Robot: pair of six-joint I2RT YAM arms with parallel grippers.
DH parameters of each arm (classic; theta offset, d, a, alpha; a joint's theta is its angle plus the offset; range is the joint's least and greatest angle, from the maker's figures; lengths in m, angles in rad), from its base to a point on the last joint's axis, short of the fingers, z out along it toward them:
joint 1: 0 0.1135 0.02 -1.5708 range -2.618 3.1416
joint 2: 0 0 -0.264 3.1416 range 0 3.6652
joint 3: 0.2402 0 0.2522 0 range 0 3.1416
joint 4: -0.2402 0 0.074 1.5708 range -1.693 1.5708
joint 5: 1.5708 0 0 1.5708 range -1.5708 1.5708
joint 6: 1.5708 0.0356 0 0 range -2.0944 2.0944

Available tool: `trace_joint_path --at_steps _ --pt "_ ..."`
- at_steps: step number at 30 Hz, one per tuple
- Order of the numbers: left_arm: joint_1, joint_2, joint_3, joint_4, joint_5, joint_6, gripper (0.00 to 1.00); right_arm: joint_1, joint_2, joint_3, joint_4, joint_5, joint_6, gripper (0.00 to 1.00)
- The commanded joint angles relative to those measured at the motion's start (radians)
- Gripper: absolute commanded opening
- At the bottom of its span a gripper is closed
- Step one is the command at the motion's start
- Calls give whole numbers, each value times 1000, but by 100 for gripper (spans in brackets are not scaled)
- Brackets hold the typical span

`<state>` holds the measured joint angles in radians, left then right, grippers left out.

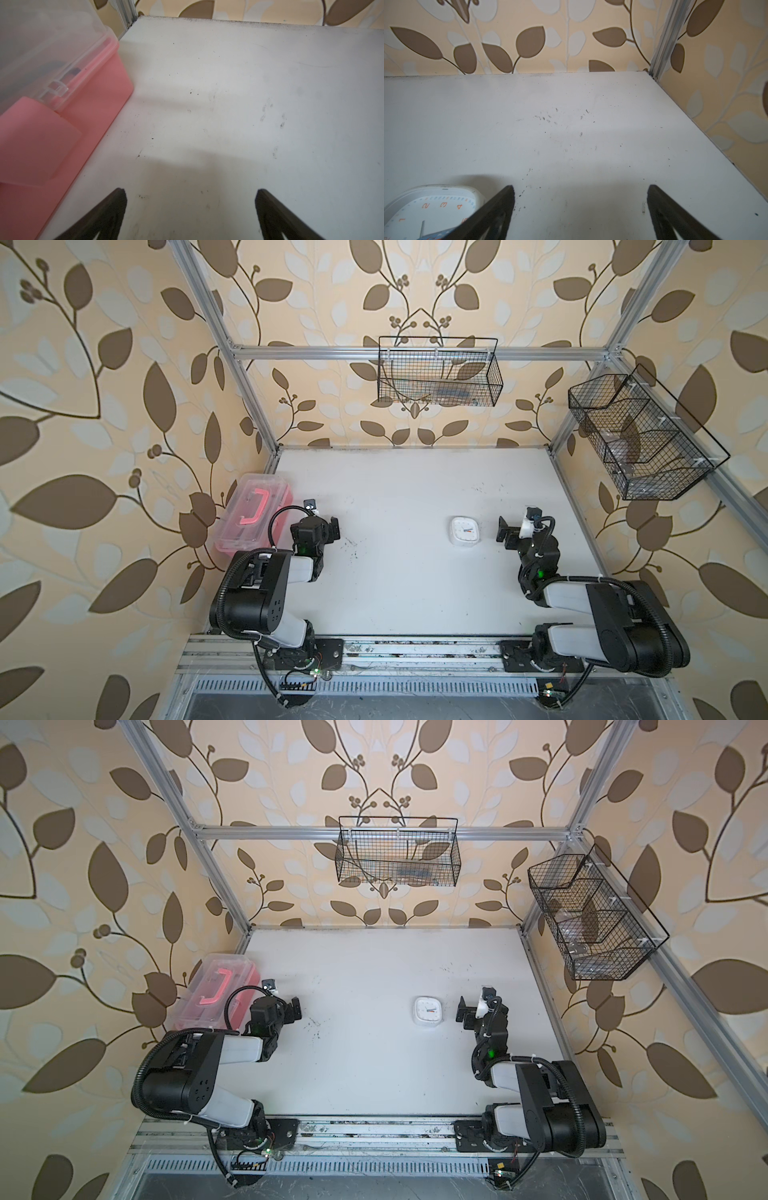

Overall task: Insert the battery into the alarm
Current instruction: Reset both arms

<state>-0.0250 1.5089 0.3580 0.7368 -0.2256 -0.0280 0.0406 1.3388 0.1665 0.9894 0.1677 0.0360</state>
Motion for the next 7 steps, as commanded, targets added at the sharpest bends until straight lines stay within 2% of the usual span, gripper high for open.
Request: trace_joint_path --at_steps 1,7 --pt "3 -5 23 30 -26 -9 99 -4 12 22 10 -17 -22 100" --pt "14 18 52 -4 2 -12 99 -4 13 25 5 -17 -21 100"
